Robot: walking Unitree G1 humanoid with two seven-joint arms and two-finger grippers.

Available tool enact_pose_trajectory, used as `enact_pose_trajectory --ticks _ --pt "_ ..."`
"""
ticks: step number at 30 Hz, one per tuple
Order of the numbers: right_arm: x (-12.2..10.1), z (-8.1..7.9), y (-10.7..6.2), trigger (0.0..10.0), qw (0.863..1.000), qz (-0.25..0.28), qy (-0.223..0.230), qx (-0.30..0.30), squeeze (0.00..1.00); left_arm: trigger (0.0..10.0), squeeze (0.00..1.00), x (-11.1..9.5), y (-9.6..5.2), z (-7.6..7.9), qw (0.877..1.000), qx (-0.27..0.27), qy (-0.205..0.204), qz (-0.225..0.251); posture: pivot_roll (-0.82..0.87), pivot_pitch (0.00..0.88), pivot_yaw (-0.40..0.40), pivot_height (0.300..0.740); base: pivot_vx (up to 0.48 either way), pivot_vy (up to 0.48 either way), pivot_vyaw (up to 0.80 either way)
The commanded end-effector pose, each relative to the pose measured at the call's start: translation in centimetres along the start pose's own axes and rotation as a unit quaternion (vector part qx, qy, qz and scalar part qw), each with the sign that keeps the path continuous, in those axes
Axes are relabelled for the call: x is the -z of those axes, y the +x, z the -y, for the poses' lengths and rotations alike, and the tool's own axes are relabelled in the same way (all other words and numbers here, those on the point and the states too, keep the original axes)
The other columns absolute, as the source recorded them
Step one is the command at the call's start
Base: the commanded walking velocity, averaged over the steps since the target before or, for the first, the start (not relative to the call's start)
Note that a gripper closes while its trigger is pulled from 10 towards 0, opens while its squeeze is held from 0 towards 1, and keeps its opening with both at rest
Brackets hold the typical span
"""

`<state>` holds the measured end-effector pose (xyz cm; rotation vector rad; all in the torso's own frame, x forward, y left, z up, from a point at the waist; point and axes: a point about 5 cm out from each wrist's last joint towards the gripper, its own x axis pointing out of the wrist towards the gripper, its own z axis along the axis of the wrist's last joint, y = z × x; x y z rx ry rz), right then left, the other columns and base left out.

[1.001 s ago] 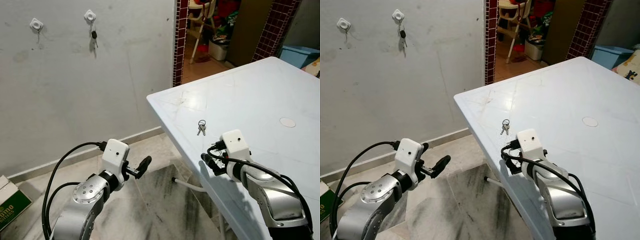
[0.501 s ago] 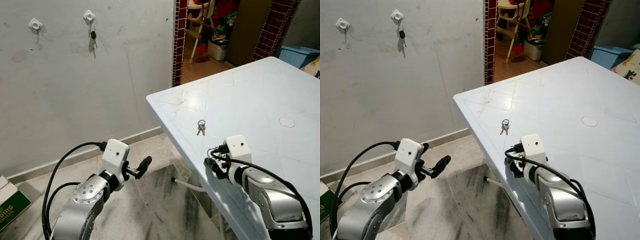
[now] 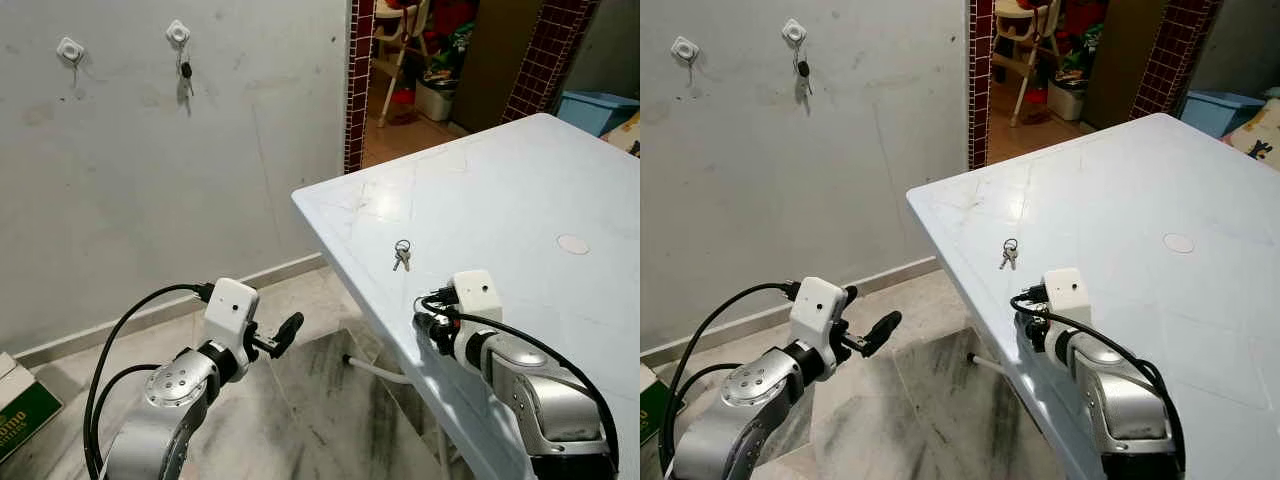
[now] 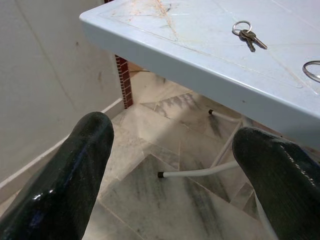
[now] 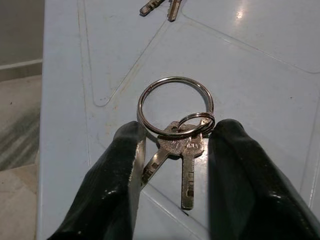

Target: Hang keys on a hook

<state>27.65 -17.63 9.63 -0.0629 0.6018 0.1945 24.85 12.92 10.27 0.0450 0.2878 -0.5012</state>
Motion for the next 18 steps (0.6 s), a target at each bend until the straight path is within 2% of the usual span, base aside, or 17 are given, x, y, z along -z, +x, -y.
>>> enact_pose_trajectory --ticks 1,2,3,6,7,9,13,18 --pt "-0.12 -0.39 0.26 6.1 1.000 -0.001 0.008 -0.014 0.00 10.0 0.00 -0.32 -0.17 0.04 1.000 0.002 0.010 0.001 0.01 0.012 0.038 0.740 0.000 0.000 0.00" --pt "-0.14 -0.40 0.29 6.1 1.000 -0.001 0.009 -0.014 0.00 10.0 0.00 -0.32 -0.18 0.04 1.000 0.002 0.010 0.001 0.01 0.012 0.038 0.740 0.000 0.000 0.00" --pt "-0.15 -0.41 0.34 7.3 1.000 -0.001 0.009 -0.015 0.00 10.0 0.00 -0.31 -0.18 0.05 1.000 0.002 0.010 0.001 0.01 0.012 0.038 0.740 0.000 0.000 0.00" --pt "-0.15 -0.47 0.44 7.1 1.000 0.002 0.015 -0.018 0.00 10.0 0.00 -0.29 -0.20 0.04 1.000 0.003 0.011 0.000 0.02 0.009 0.039 0.740 0.000 0.000 0.00" --pt "-0.13 -0.50 0.48 8.1 1.000 0.002 0.021 -0.020 0.00 10.0 0.00 -0.27 -0.21 0.05 1.000 0.003 0.011 0.000 0.02 0.010 0.039 0.740 0.000 0.000 0.00" --pt "-0.08 -0.56 0.53 8.4 0.999 0.002 0.028 -0.023 0.00 10.0 0.00 -0.25 -0.22 0.06 1.000 0.004 0.011 -0.001 0.02 0.009 0.040 0.740 0.000 0.000 0.00" --pt "0.00 -0.73 0.64 10.0 0.998 0.002 0.047 -0.032 0.00 10.0 0.00 -0.19 -0.25 0.07 1.000 0.005 0.011 -0.002 0.02 0.008 0.042 0.740 0.000 0.000 0.00" --pt "0.09 -0.72 0.83 9.5 0.998 0.003 0.063 -0.032 0.00 10.0 0.00 -0.18 -0.25 0.06 1.000 0.007 0.011 -0.004 0.02 0.010 0.043 0.740 0.000 0.000 0.00"
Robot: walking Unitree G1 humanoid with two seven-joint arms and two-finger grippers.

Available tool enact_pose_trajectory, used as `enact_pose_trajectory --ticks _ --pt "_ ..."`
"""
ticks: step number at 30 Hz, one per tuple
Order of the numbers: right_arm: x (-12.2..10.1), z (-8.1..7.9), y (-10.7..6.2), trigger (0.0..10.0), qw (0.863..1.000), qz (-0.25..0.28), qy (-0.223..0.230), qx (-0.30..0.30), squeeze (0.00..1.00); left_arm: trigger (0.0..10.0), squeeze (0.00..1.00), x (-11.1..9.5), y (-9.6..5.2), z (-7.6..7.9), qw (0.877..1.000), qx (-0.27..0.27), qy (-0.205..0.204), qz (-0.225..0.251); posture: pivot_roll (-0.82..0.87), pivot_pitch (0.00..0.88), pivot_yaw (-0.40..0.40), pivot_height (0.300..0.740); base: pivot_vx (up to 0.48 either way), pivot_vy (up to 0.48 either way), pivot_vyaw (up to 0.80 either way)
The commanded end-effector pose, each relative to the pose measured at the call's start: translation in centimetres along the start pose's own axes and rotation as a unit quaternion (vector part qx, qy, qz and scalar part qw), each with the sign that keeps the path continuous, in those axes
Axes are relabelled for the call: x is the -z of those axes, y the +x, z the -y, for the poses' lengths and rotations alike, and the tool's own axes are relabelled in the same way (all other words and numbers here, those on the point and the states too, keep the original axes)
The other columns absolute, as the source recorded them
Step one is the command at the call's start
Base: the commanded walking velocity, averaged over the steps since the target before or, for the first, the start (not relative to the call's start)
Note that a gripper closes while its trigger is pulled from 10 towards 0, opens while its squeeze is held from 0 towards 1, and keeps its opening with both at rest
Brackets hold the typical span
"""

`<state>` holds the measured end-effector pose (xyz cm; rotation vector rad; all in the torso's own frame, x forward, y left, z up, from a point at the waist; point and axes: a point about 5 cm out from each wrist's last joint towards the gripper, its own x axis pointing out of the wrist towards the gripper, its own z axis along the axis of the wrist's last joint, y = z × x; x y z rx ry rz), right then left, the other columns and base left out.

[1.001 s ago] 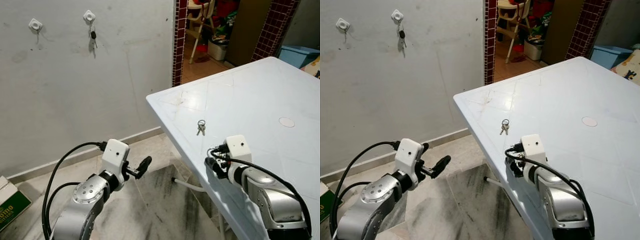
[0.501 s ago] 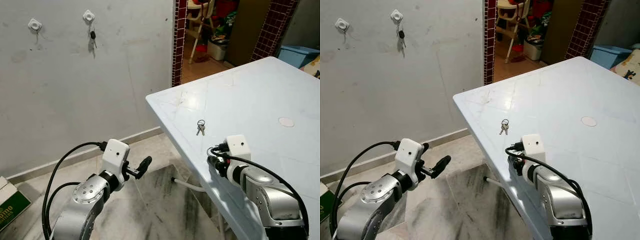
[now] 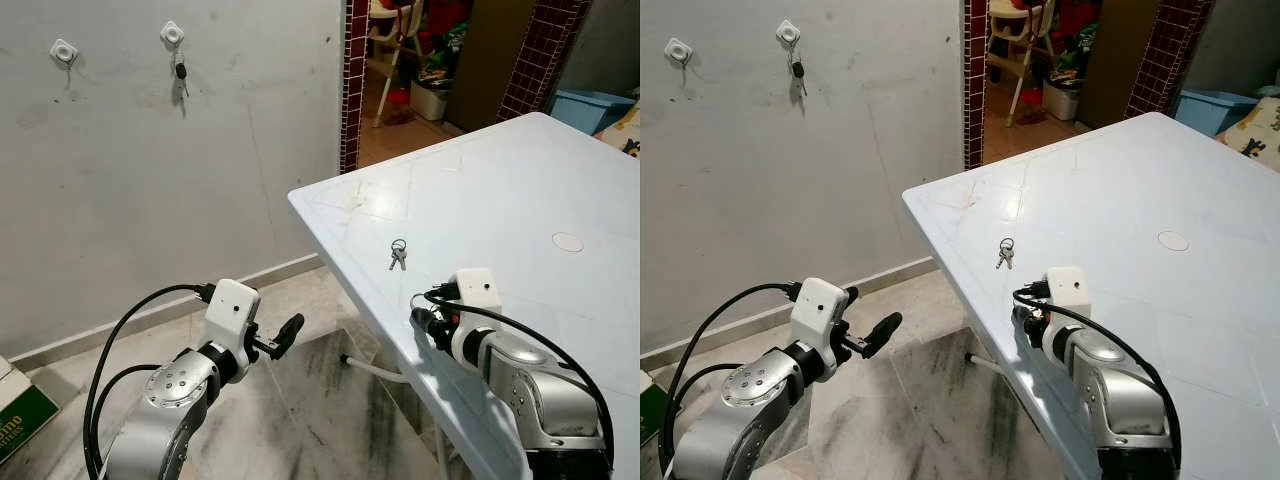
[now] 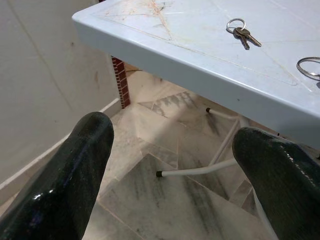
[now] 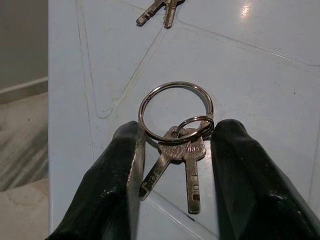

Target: Hang keys on a hook

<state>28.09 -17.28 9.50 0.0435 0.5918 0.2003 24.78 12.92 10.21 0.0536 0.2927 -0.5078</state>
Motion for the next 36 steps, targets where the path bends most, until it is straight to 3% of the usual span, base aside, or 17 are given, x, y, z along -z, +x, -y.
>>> enact_pose_trajectory --ticks 1,3,12,13,15,16,17,18,19,36 --pt "0.3 -0.5 0.4 9.6 1.000 -0.007 0.021 -0.016 0.00 10.0 0.00 -0.2 -0.2 0.0 1.000 0.004 0.007 0.000 0.02 0.010 0.043 0.740 0.000 0.000 0.00" --pt "0.3 -0.6 0.4 10.0 0.999 -0.004 0.032 -0.022 0.00 10.0 0.00 -0.3 -0.2 0.0 1.000 0.003 0.008 0.000 0.02 0.014 0.043 0.740 0.000 0.000 0.00" --pt "0.1 -1.2 0.8 10.0 0.998 0.002 0.056 -0.037 0.00 10.0 0.00 -0.3 -0.2 0.0 1.000 0.003 0.008 -0.003 0.02 0.016 0.045 0.740 0.000 0.000 0.00" --pt "0.1 -1.3 0.9 9.0 0.998 0.001 0.058 -0.036 0.00 10.0 0.00 -0.3 -0.1 0.0 1.000 0.004 0.008 -0.003 0.02 0.016 0.045 0.740 0.000 0.000 0.00" --pt "0.1 -1.4 1.0 9.0 0.998 0.001 0.060 -0.036 0.00 10.0 0.00 -0.3 -0.1 0.0 1.000 0.004 0.008 -0.003 0.02 0.017 0.047 0.740 0.000 0.000 0.00" --pt "0.1 -1.5 1.1 4.9 0.998 0.001 0.060 -0.037 0.00 10.0 0.00 -0.3 -0.2 0.0 1.000 0.004 0.008 -0.003 0.03 0.017 0.047 0.740 0.000 0.000 0.00" --pt "0.1 -1.7 1.2 1.3 0.997 0.000 0.060 -0.038 0.00 10.0 0.00 -0.2 -0.1 0.0 1.000 0.004 0.008 -0.004 0.03 0.017 0.047 0.740 0.000 0.000 0.00" --pt "0.1 -1.7 1.2 1.3 0.997 0.000 0.060 -0.038 0.00 10.0 0.00 -0.2 -0.1 0.0 1.000 0.004 0.008 -0.004 0.03 0.017 0.047 0.740 0.000 0.000 0.00" --pt "0.1 -1.8 1.2 0.0 0.998 0.000 0.060 -0.038 0.00 10.0 0.00 -0.2 -0.2 0.0 1.000 0.004 0.008 -0.004 0.03 0.019 0.047 0.740 0.000 0.000 0.00" --pt "-0.2 -1.4 1.3 0.0 0.999 0.014 0.043 -0.014 0.00 10.0 0.00 -0.3 -0.1 0.0 1.000 0.005 0.009 -0.005 0.03 0.021 0.046 0.740 0.000 0.000 0.00"
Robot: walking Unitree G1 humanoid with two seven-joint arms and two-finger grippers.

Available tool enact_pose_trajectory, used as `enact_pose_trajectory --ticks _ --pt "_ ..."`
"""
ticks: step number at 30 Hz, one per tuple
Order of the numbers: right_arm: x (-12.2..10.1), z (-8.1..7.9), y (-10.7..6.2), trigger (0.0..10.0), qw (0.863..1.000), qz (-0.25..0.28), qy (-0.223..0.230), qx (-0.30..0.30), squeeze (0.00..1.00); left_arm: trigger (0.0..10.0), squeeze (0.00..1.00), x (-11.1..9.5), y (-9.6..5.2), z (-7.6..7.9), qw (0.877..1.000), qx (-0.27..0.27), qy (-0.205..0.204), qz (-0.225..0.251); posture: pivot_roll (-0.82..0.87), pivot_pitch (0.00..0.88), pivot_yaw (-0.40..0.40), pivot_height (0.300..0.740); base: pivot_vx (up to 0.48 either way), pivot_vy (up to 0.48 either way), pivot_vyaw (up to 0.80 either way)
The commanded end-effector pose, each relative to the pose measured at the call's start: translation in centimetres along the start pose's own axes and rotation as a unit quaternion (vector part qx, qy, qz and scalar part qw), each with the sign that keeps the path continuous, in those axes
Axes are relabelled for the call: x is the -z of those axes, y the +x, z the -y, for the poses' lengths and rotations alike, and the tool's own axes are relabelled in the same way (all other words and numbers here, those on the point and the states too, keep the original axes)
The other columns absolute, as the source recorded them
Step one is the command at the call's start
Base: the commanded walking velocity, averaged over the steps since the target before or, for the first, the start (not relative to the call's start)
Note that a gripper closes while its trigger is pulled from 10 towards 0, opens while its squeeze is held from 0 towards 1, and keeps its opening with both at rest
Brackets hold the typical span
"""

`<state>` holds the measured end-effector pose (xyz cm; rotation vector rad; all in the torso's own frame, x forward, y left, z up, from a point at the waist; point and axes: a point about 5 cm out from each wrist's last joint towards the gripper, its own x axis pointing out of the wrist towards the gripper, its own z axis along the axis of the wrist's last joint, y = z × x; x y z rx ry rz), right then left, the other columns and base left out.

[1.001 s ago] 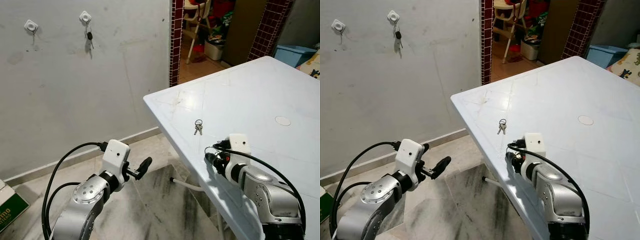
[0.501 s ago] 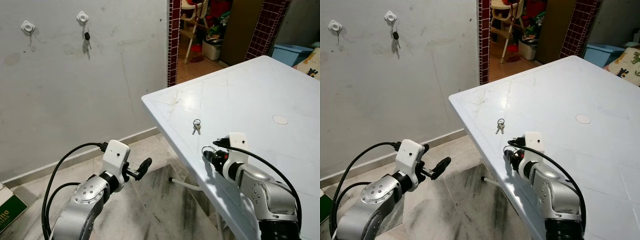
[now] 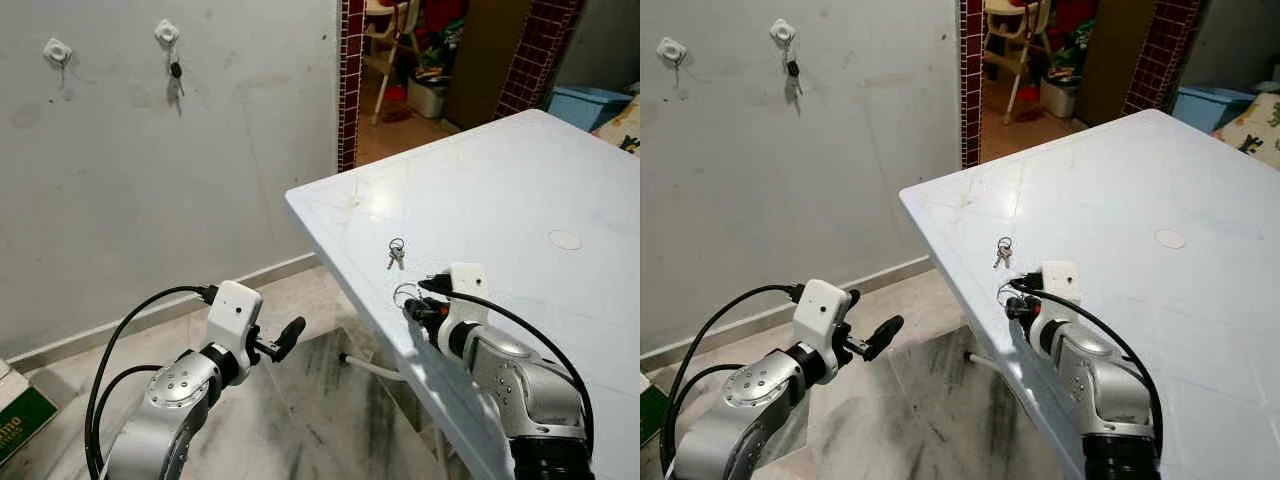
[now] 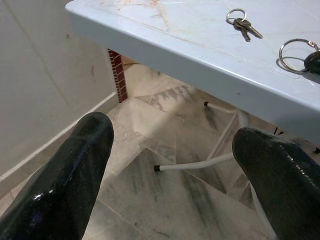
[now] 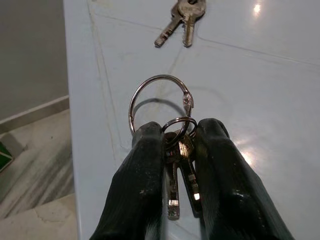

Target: Hang keys on a hook

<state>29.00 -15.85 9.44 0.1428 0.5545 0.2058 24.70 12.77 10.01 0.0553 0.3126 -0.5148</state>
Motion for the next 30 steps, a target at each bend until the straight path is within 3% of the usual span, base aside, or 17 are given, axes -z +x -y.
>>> enact_pose_trajectory --ticks 1,12,18,22,26,30 --pt "0.3 -0.1 0.3 0.0 1.000 -0.009 -0.001 0.004 0.00 10.0 0.00 -0.5 -0.1 -0.1 1.000 0.001 0.011 0.005 0.03 0.021 0.046 0.740 0.000 0.000 0.00" --pt "-0.3 0.2 0.4 0.0 1.000 0.019 0.005 0.024 0.00 10.0 0.00 -0.5 -0.1 -0.1 1.000 0.000 0.012 0.006 0.03 0.021 0.046 0.740 0.000 0.000 0.00" --pt "-2.0 0.1 0.4 0.0 0.996 0.080 0.031 0.037 0.00 10.0 0.00 -0.6 -0.2 -0.2 1.000 -0.006 0.014 0.013 0.03 0.018 0.045 0.740 0.000 0.000 0.00" --pt "-4.4 -1.4 0.0 0.0 0.985 0.160 0.063 0.010 0.00 10.0 0.00 -1.6 -0.6 -1.4 0.995 -0.075 0.027 0.053 0.03 0.008 0.042 0.740 0.000 0.000 0.00" --pt "-4.7 -2.1 0.1 0.0 0.984 0.170 0.059 -0.006 0.00 10.0 0.00 -1.9 -0.8 -2.1 0.990 -0.119 0.031 0.068 0.04 0.001 0.035 0.740 0.000 0.000 0.00" --pt "-4.6 -2.1 0.2 0.0 0.983 0.172 0.060 -0.004 0.00 10.0 0.00 -1.9 -0.8 -2.1 0.989 -0.123 0.032 0.068 0.04 0.000 0.033 0.740 0.000 0.000 0.00"
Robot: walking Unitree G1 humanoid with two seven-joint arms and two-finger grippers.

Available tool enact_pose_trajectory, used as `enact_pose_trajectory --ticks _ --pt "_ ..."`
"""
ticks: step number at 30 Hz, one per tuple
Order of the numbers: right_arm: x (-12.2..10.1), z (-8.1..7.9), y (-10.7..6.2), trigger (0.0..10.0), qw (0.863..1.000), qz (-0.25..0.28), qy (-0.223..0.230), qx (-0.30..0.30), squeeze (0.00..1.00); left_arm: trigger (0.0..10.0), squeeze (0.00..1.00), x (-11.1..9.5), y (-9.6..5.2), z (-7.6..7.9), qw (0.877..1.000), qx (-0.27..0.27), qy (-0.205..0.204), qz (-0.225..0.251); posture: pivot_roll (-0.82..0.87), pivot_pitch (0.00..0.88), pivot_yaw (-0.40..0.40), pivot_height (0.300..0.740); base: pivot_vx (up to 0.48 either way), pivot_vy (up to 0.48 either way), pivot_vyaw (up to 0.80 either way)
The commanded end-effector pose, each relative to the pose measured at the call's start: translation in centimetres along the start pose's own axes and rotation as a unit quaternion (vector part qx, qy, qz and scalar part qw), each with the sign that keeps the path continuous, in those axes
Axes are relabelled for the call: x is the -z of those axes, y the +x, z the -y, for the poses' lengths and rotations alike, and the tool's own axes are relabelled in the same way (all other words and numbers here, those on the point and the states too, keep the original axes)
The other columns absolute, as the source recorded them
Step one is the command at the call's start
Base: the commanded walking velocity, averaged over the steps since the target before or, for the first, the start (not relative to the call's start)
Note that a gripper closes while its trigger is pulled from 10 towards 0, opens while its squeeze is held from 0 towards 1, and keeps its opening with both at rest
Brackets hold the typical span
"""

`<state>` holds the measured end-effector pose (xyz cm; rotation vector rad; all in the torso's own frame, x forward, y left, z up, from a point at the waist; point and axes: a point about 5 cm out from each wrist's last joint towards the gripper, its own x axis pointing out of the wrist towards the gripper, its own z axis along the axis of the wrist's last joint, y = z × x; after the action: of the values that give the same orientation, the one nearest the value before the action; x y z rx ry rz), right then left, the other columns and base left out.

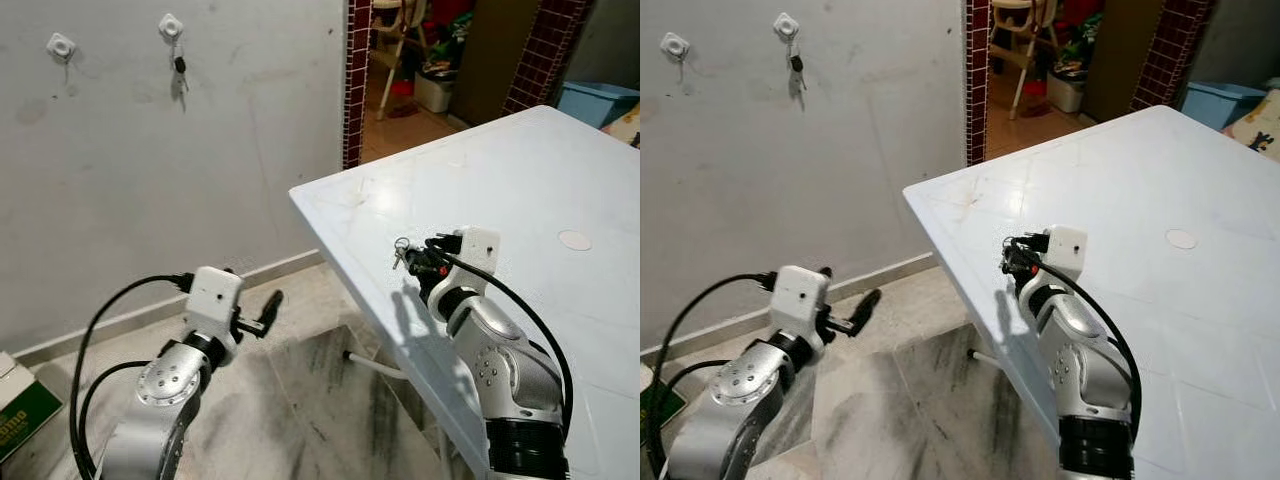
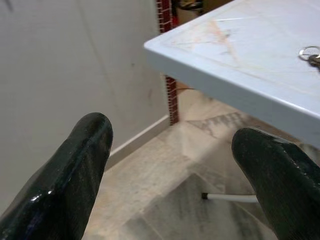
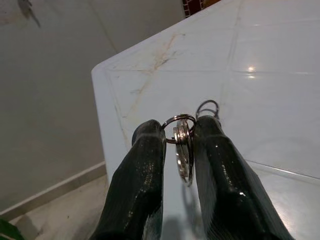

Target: Hang keys on a hook

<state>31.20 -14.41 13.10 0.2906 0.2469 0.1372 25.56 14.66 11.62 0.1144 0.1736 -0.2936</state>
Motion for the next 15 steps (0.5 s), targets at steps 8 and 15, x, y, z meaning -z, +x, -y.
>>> enact_pose_trajectory --ticks 8,15 --pt "-1.1 -1.0 0.3 0.0 0.999 0.029 -0.012 -0.026 0.00 10.0 0.00 -0.6 0.2 -0.4 0.999 -0.022 0.012 0.023 0.04 0.000 0.035 0.740 0.000 0.000 0.00" --pt "-2.3 -3.2 -0.2 10.0 0.992 0.068 0.012 -0.104 0.00 10.0 0.00 -1.4 -0.1 -2.6 0.991 -0.117 0.044 0.050 0.04 0.000 0.033 0.740 0.000 0.000 0.00"
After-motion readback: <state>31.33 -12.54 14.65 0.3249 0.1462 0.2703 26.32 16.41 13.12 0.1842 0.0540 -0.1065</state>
